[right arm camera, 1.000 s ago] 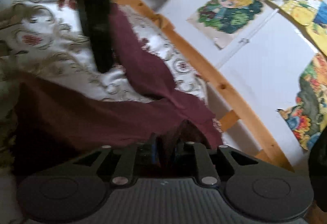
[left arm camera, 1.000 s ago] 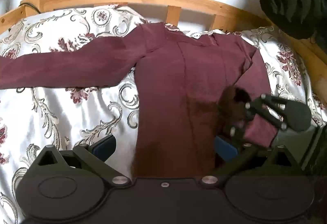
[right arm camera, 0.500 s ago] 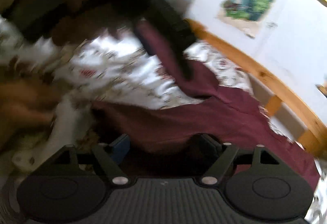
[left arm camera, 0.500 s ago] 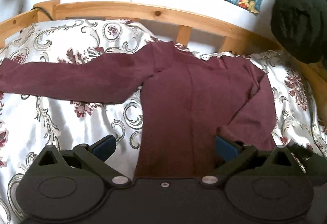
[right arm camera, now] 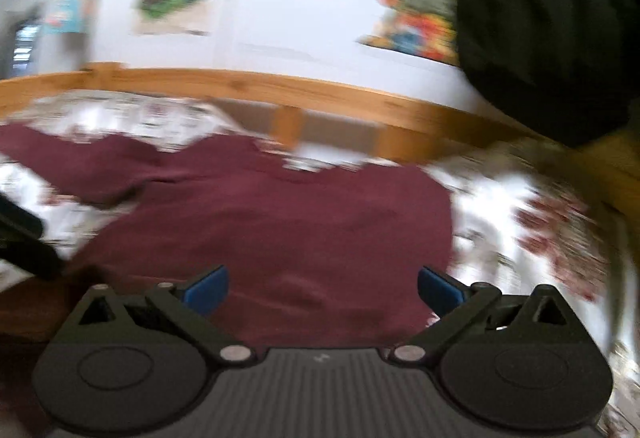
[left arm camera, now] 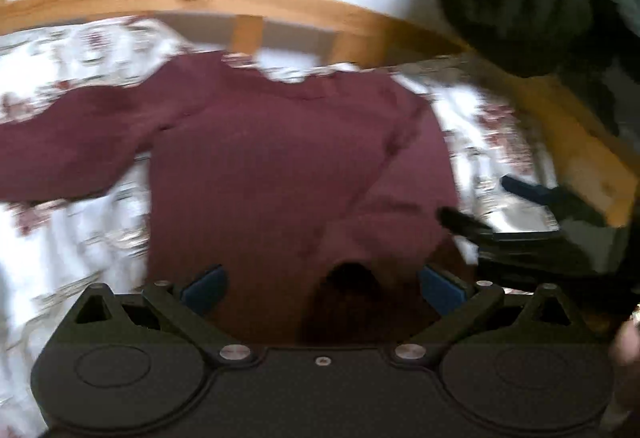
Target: Fold small clothes
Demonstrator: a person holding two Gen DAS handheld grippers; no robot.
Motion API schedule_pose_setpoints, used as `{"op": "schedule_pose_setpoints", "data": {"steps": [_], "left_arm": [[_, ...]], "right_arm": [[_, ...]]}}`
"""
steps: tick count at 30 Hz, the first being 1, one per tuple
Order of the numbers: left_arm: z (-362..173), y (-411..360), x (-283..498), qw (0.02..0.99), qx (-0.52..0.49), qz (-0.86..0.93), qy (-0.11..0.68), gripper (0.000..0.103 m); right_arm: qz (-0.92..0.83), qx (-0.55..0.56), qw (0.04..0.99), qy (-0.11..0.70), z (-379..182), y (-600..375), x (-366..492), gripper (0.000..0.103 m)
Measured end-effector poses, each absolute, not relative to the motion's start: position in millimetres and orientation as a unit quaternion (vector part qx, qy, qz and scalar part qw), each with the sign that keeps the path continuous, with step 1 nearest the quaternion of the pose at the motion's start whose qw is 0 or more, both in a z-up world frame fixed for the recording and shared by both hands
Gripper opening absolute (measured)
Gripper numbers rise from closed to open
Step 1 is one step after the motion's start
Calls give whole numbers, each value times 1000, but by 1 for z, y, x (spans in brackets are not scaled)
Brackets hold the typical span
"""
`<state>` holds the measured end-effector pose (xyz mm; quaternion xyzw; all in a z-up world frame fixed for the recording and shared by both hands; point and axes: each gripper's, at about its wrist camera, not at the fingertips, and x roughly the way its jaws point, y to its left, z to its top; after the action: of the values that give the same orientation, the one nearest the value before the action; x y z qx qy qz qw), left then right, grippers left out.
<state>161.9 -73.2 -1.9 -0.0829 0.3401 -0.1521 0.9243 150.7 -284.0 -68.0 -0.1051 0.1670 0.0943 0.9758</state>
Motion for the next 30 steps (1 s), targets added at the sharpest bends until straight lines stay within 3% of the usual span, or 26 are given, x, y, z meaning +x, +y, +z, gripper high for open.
{"op": "schedule_pose_setpoints", "data": {"steps": [7, 13, 20, 24, 28, 30], "left_arm": [[-31, -112, 206, 907, -90, -124, 391, 100], [-36, -81, 205, 911, -102, -61, 395, 99], [-51, -41, 197, 886, -88, 25, 455, 99], [-46, -28, 188, 888, -120, 19, 444, 99], [-33, -32, 179, 908, -141, -27, 394, 102], [-30, -41, 180, 915, -118, -41, 383, 102]], "right_arm": [[12, 19, 977, 211, -83, -348, 184, 103], [10, 94, 973, 211, -94, -380, 200, 103], [-6, 40, 976, 215, -105, -365, 216, 103], [5, 39, 979, 201, -106, -360, 212, 102], [17, 47, 984, 172, -104, -360, 210, 75], [20, 61, 982, 179, -106, -363, 214, 70]]}}
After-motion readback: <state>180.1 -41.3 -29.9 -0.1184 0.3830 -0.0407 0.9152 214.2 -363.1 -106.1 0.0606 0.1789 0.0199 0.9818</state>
